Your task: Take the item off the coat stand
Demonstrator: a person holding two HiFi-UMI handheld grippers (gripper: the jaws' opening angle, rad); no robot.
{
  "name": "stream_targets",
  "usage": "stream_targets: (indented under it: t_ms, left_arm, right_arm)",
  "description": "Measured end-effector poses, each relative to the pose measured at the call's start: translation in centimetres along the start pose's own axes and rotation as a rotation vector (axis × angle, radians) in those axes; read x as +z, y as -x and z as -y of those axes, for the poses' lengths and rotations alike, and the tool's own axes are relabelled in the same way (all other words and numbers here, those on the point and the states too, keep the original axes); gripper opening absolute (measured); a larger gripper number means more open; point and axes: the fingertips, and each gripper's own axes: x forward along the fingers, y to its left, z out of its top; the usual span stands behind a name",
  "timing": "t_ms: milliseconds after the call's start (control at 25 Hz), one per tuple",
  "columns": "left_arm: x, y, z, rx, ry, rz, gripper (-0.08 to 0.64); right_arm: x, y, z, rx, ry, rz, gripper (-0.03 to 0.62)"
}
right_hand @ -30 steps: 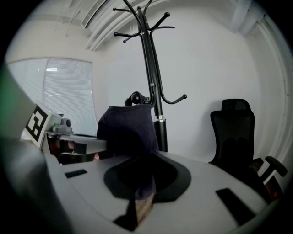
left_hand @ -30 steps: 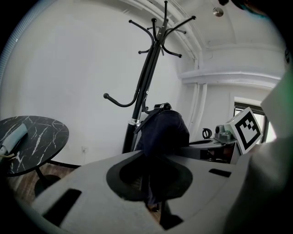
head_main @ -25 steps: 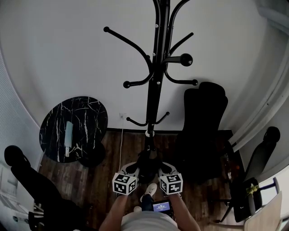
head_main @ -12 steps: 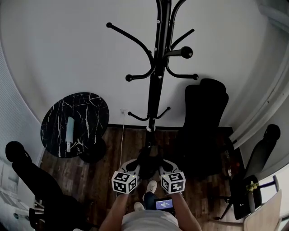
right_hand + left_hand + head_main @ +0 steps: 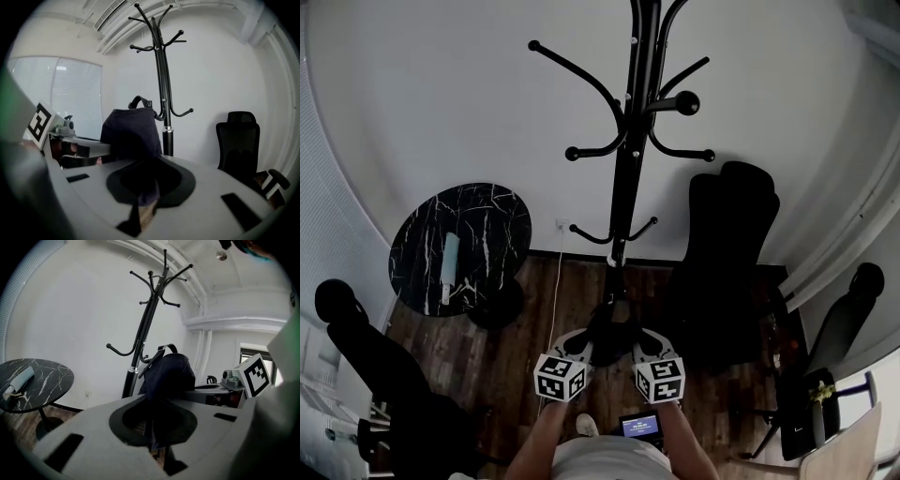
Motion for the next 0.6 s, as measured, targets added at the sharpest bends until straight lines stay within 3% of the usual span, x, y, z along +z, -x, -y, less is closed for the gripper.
stream_targets:
  t_ms: [600]
  left_arm:
    - [-1.1, 3.6, 4.4, 0.081, -0.001, 0.015, 0.031]
  right_arm:
    - [-1.1, 4.9, -1.0, 0.072, 0.001, 0.026, 0.031]
